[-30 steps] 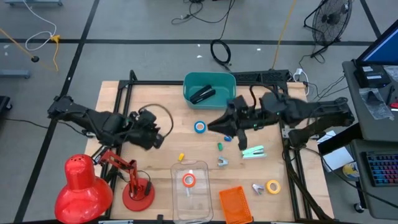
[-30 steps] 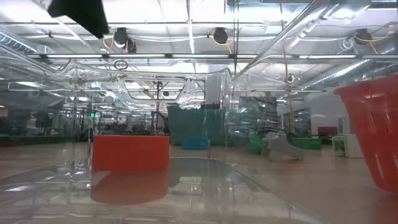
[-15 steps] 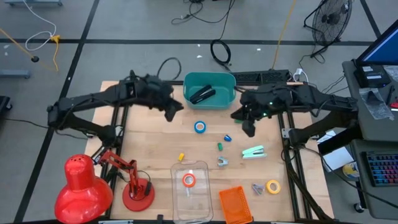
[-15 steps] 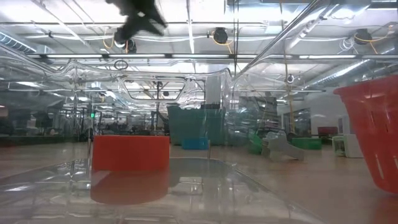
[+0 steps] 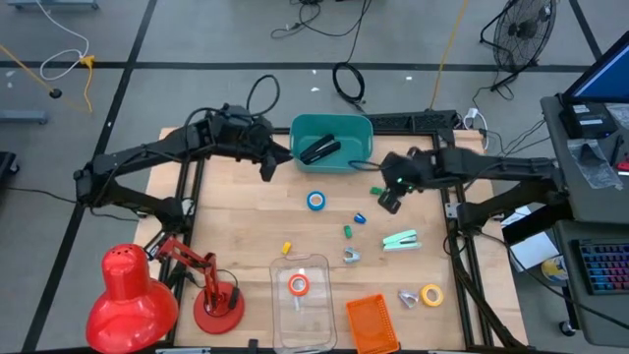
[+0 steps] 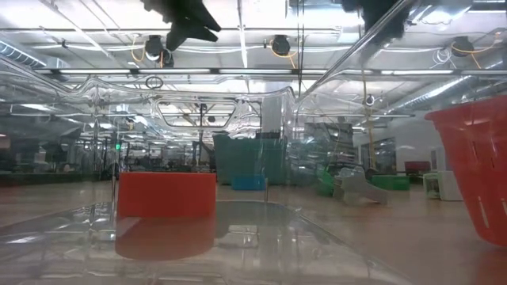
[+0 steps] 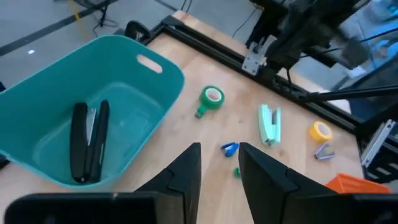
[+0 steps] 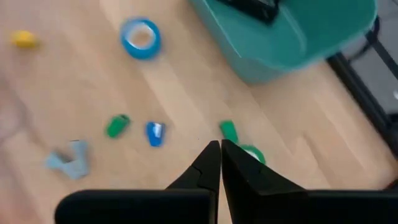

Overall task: Pick and place Stapler, Stapler remover, tape
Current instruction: Put the light green stapler into the green bin

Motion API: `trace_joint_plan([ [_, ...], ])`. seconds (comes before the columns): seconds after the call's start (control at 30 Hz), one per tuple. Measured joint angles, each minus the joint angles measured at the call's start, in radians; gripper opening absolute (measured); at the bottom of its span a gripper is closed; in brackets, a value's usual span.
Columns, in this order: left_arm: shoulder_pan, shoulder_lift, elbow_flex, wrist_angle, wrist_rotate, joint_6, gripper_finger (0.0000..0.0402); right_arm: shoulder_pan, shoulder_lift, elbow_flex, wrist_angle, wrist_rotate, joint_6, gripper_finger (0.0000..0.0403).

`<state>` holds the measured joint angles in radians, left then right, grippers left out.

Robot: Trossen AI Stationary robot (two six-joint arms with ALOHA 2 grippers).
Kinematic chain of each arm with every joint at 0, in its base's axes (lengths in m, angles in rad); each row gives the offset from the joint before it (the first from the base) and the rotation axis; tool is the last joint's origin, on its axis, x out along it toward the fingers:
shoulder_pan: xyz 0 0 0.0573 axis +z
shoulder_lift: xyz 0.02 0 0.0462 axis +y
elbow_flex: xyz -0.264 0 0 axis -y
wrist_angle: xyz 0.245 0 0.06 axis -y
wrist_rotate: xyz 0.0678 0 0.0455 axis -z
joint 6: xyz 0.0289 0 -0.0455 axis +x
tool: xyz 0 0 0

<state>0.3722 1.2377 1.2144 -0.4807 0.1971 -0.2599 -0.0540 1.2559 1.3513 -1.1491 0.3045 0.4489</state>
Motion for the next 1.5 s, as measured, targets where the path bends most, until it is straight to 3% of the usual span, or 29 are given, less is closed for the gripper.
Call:
trace_joint_plan([
  [0.1,-0.001,0.0,0.0,-0.016,-0.007,0.013,0.0111,0.001,-0.003,-0.15,0.097,0.0,0.126,0.0004],
  [0.23,0.001,0.0,0.0,-0.016,-0.026,0.028,0.0111,0.001,0.0,-0.384,0.303,-0.115,0.31,0.0009],
  [0.37,0.003,0.0,0.0,-0.018,-0.025,0.029,0.0111,0.013,-0.006,-0.523,0.461,-0.281,0.174,0.0015],
  [0.47,0.004,0.0,0.0,-0.025,-0.025,0.023,0.0111,0.017,-0.032,-0.528,0.461,-0.314,0.255,0.001],
  [0.63,0.003,0.0,0.0,-0.039,-0.028,0.022,0.0111,0.017,-0.102,-0.528,0.449,-0.465,0.2,0.0002],
  [0.8,0.003,0.0,0.0,-0.049,-0.041,0.01,0.0111,0.024,-0.151,-0.528,0.259,-0.536,0.22,0.002],
  [0.97,-0.014,0.0,0.0,-0.048,-0.044,-0.009,0.0111,0.065,-0.157,-0.529,0.074,-0.521,0.2,0.0064],
  [1.17,-0.049,0.0,0.0,-0.05,-0.082,-0.016,0.0111,0.116,-0.157,-0.529,0.09,-0.518,0.236,0.0104],
  [1.27,-0.066,0.0,0.0,-0.058,-0.098,-0.024,0.0111,0.161,-0.157,-0.538,0.105,-0.517,0.288,0.0091],
  [1.43,-0.081,0.0,0.0,-0.083,-0.129,-0.031,0.0111,0.246,-0.157,-0.602,0.139,-0.516,0.384,0.0017],
  [1.5,-0.082,0.0,0.0,-0.085,-0.13,-0.031,0.0111,0.278,-0.156,-0.636,0.185,-0.514,0.437,0.0008],
])
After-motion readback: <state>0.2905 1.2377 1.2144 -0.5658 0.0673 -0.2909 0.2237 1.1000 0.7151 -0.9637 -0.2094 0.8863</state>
